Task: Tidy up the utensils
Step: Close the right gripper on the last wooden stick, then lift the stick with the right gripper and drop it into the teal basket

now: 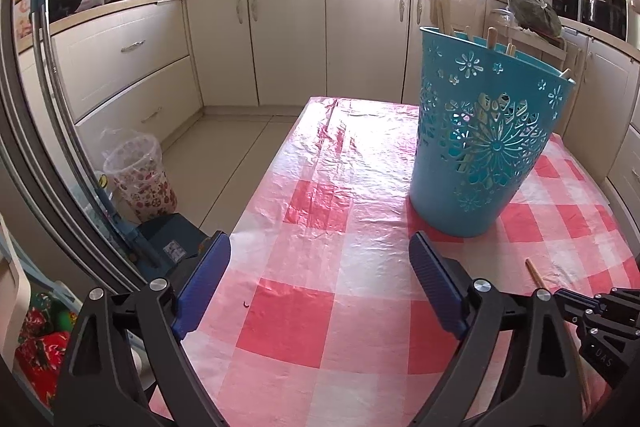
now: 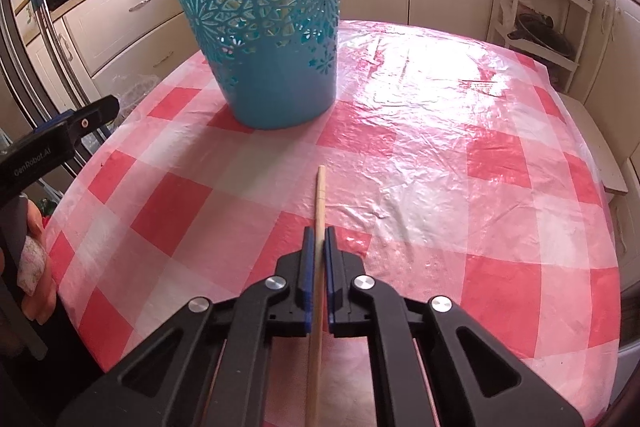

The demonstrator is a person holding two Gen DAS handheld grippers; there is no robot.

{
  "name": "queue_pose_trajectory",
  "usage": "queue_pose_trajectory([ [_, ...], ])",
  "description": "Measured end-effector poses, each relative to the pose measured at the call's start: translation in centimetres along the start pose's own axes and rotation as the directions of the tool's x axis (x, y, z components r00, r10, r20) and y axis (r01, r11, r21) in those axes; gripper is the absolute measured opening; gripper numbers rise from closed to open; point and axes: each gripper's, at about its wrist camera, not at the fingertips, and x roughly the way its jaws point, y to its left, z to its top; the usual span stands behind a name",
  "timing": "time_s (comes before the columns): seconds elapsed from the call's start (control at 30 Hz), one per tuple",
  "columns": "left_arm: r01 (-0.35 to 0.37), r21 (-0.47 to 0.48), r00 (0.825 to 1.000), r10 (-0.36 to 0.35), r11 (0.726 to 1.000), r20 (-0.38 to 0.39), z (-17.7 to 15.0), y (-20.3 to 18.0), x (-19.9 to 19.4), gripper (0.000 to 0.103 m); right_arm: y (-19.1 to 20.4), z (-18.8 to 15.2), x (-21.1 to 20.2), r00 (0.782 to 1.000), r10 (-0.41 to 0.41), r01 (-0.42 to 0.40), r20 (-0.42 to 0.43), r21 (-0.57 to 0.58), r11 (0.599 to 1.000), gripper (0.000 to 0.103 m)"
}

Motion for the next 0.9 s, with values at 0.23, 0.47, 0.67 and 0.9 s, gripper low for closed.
queue_pose_trajectory([
  [0.23,0.008,-0.045,0.999,-0.01,0.999,-0.05,-0.9,0.6,1.6,0.087,-2.0,-0.2,-1.7,0.992,0.118,-0.124,0.049,0.132,0.984,0.006],
  [0.47,0.022,-0.07,0.997,-0.027,0.997,-0.077,-1.1,1.0,2.2,0.087,-3.4,0.9,-4.5,0.959,0.23,-0.262,0.166,0.204,0.943,0.006],
  [0.67,0.026,-0.056,0.996,-0.03,0.998,-0.081,-1.1,0.7,2.1,0.088,-2.8,3.7,-8.4,0.904,0.3,-0.368,0.305,0.198,0.909,0.006],
  [0.9,0.026,-0.034,0.997,-0.028,0.999,-0.073,-1.2,0.3,1.9,0.088,0.0,12.1,-11.3,0.81,0.342,-0.44,0.477,0.108,0.892,0.006],
])
